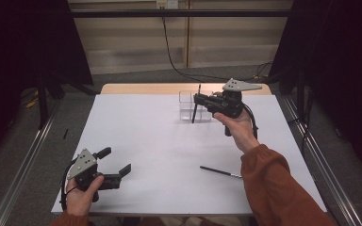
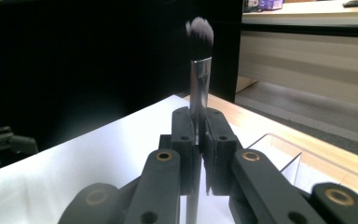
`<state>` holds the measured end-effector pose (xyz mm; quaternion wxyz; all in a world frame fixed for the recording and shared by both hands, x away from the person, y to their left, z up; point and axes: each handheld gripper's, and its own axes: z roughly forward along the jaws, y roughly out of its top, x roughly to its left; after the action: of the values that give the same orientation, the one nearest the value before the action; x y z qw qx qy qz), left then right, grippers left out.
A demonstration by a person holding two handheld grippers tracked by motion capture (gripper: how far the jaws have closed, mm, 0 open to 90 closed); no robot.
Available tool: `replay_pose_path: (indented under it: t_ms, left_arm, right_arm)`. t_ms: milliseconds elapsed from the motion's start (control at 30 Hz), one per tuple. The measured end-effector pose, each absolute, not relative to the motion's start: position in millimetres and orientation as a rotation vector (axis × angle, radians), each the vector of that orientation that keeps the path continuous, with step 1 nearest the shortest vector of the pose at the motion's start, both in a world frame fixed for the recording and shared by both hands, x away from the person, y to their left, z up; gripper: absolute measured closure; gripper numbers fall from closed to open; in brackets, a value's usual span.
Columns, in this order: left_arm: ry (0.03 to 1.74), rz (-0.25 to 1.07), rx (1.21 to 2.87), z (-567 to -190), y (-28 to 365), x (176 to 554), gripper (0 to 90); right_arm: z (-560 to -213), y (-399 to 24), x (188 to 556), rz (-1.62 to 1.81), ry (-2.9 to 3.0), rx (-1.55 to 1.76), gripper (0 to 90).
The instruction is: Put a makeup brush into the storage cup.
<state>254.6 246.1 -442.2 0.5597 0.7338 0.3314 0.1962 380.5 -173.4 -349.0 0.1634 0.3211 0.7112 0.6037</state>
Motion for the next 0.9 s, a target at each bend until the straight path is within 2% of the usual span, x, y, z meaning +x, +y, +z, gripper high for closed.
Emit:
replay_pose_path:
  t_ms: [467, 900]
  left_arm:
    - [0.782, 0.461, 1.732, -441.8, 247.9, 255.0, 3.1]
    - [0.795, 0.458, 1.731, -441.9, 250.6, 255.4, 3.1]
  right_arm:
    - [-328.6, -178.2, 409.0, 1.693, 1.98, 0.911, 84.1]
    - [-326.2, -163.9, 432.2, 1.663, 1.939, 0.933, 84.1]
